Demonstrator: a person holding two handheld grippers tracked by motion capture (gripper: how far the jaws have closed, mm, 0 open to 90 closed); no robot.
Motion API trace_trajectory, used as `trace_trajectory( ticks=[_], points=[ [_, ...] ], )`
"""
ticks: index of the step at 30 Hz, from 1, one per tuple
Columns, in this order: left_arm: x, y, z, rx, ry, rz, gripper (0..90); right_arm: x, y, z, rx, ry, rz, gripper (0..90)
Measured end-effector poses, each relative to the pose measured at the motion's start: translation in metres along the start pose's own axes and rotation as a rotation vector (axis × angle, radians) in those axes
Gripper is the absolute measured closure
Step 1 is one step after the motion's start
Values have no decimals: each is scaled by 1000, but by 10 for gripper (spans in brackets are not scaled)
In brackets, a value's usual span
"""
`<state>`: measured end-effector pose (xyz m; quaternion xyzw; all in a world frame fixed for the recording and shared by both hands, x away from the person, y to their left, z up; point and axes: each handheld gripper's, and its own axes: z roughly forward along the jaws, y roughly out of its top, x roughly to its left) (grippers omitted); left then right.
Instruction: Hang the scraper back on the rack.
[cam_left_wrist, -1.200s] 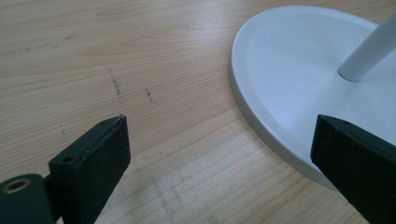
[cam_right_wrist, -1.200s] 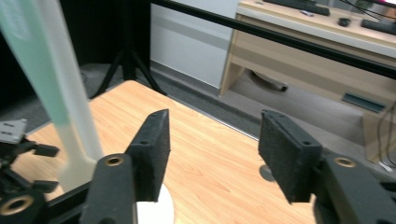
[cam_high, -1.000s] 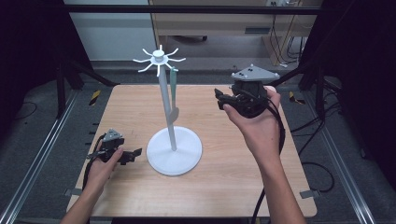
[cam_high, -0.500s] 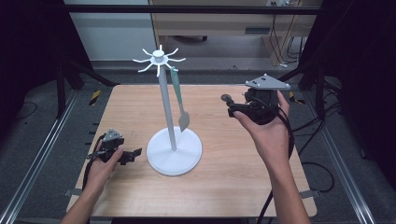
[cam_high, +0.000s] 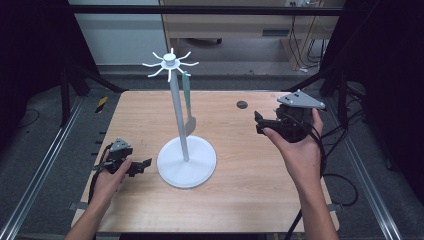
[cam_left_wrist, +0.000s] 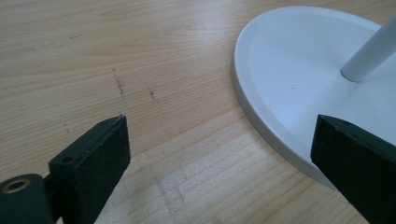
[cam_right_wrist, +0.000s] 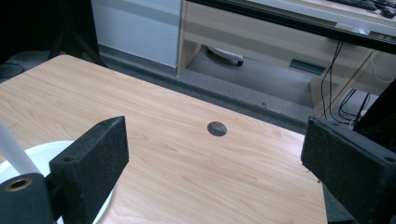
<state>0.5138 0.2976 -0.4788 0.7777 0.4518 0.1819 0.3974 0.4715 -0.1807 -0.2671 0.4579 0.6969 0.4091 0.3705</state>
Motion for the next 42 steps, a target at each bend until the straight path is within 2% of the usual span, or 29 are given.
trace_trajectory(
  ticks=[14,20,22,26,33,37,42],
  points=[
    [1,0,-2,-15,-1,-1,43,-5,-43,2,32,-8,13,50],
    [1,0,-2,-13,-1,2,43,-1,-64,10,68,-8,6,49],
    [1,0,-2,-15,1,-1,43,3,-72,14,85,-10,-12,48],
    [1,0,-2,-15,-1,-2,44,7,-83,19,107,5,-20,47],
    [0,0,-1,-11,-5,3,43,12,-106,31,147,28,12,48],
    [0,0,0,-7,-3,8,43,12,-117,38,156,25,52,57],
    [-1,0,0,-6,-2,9,43,10,-134,45,162,37,72,54]
  ],
)
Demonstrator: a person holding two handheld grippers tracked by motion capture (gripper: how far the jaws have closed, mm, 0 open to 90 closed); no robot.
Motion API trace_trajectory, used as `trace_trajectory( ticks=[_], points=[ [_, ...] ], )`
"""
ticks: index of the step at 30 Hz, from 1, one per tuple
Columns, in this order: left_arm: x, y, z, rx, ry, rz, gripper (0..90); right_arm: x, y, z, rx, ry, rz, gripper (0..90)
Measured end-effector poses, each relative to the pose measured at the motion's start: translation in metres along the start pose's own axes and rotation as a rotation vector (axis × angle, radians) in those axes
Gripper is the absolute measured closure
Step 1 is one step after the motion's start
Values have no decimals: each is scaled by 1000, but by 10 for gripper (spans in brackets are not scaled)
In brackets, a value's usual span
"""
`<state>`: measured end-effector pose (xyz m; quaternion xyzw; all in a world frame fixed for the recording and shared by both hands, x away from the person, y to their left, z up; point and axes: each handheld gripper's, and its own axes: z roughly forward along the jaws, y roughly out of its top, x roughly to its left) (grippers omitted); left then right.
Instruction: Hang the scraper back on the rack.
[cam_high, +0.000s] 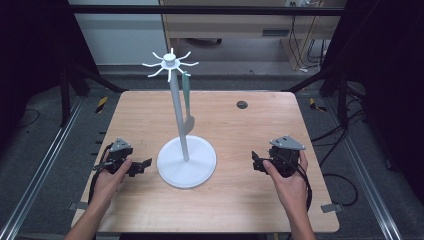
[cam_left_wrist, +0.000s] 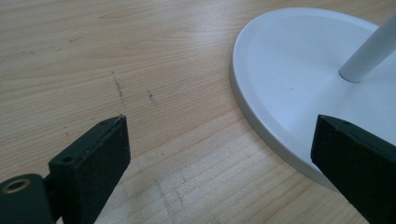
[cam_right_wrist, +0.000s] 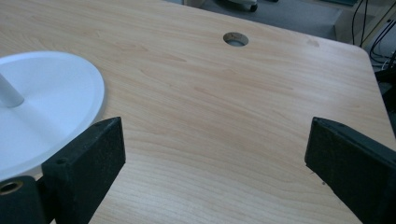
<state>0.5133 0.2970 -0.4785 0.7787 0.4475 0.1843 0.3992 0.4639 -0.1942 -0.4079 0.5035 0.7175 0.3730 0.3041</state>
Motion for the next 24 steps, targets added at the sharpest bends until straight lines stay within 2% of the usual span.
trace_trajectory(
  ticks=[8,12,24],
  points=[
    [0,0,1,3,3,3,44,-13,-22,15,47,-20,48,59],
    [0,-1,1,3,4,3,44,-17,-32,23,59,-27,58,69],
    [-1,0,2,4,0,4,43,-24,-52,42,91,-19,94,80]
  ],
)
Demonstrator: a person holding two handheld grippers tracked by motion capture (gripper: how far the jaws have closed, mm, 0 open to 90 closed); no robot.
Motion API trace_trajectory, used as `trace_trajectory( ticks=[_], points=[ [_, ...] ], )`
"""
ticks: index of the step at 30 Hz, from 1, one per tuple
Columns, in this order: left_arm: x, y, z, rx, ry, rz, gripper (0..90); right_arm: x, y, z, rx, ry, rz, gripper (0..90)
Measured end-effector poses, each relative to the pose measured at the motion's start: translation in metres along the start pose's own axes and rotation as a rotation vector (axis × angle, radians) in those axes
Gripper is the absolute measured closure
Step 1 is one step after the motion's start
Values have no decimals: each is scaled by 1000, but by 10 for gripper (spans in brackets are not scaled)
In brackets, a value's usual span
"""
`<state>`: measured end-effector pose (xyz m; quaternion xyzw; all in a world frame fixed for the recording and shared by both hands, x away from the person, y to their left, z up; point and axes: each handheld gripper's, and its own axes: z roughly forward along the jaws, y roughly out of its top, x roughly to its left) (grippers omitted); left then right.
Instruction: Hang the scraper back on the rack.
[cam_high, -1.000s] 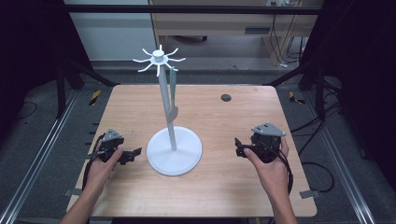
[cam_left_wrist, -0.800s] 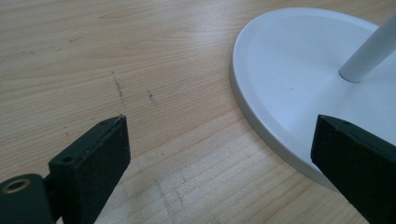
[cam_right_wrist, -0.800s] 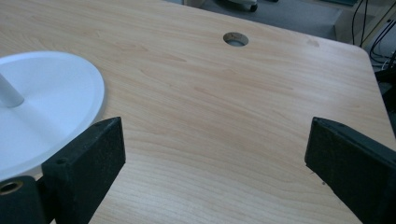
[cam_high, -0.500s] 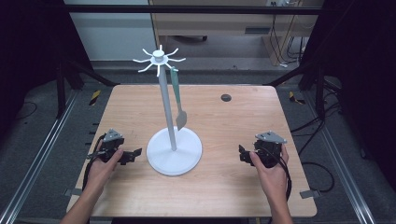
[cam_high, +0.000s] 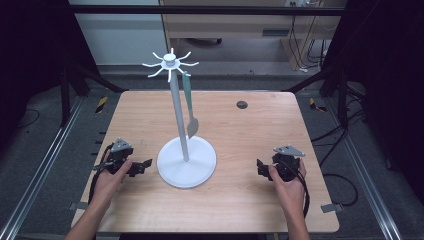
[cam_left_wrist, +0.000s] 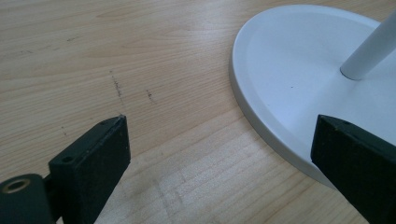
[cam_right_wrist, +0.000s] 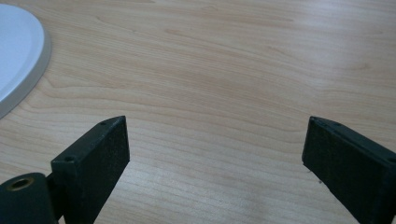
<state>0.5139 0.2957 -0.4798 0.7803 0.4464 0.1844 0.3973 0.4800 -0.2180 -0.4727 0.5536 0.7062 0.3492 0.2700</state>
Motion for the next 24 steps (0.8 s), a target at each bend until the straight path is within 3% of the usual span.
trace_trajectory(
  ticks=[7,14,24],
  points=[
    [0,0,0,-2,2,1,44,0,-6,10,3,-13,17,83],
    [-1,1,1,2,1,11,44,0,-6,16,-8,6,49,93],
    [-3,1,3,4,-3,18,44,4,-11,19,-5,35,44,106]
  ],
)
